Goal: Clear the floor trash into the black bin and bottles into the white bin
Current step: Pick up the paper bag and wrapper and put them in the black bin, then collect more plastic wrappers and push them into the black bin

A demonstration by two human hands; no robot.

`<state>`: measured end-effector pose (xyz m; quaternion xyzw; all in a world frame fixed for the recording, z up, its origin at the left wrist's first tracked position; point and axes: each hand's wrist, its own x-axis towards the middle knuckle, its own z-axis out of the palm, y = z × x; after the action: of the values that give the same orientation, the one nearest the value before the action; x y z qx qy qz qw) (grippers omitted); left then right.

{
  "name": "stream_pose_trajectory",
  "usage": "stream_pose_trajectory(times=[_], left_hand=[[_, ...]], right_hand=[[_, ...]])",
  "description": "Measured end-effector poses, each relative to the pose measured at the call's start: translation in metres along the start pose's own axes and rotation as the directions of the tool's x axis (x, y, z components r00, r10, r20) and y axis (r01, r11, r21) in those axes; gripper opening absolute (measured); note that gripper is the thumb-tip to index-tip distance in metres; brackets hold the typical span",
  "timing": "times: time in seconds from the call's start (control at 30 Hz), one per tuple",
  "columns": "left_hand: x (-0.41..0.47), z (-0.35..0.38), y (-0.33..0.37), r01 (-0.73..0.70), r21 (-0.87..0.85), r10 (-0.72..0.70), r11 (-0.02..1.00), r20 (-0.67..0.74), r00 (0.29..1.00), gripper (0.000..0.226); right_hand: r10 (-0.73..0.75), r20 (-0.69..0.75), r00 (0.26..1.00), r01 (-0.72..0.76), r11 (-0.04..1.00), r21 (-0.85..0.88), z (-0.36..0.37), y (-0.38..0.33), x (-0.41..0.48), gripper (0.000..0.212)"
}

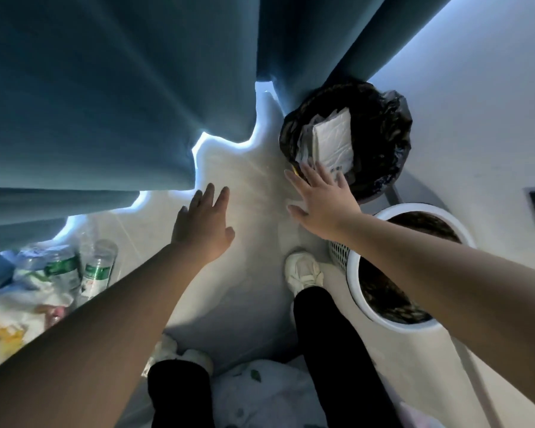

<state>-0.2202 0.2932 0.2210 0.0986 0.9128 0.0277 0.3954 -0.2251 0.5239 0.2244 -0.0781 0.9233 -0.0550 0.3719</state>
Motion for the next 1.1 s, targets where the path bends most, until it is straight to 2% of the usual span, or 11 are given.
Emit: stream_pose_trajectory(times=[0.37,0.5,0.7,0.9,1.1], left_hand=[[-0.125,0.093,-0.154,0.281,-0.077,-0.272,0.957,0.107,0.956,0.072],[-0.163,0.13,-0.2,0.364,-0.125,-0.348,0.923,0.129,0.928,0.071],[-0.214,0.181,-0.272,0.473,-0.283,-0.45,0.834,0.147,0.881,0.068],[-0.239,0.219,-0.332,0.513,-0.413,-0.488,0.753,0.173,0.856,0.067],[-0.222,0.252,-0.382,0.49,-0.441,-0.477,0.752,0.15,0.866,0.066]], right_hand=[[-0.244,0.107,0.964,0.256,0.959,-0.12,0.047,-0.189,-0.006,0.069],[-0.328,0.165,0.93,0.357,0.913,-0.198,0.066,-0.257,-0.007,0.069],[-0.411,0.242,0.879,0.472,0.822,-0.319,0.091,-0.354,0.007,0.069],[-0.41,0.335,0.848,0.524,0.738,-0.425,0.116,-0.427,0.027,0.069],[-0.315,0.342,0.885,0.449,0.772,-0.451,0.148,-0.471,0.07,0.067]])
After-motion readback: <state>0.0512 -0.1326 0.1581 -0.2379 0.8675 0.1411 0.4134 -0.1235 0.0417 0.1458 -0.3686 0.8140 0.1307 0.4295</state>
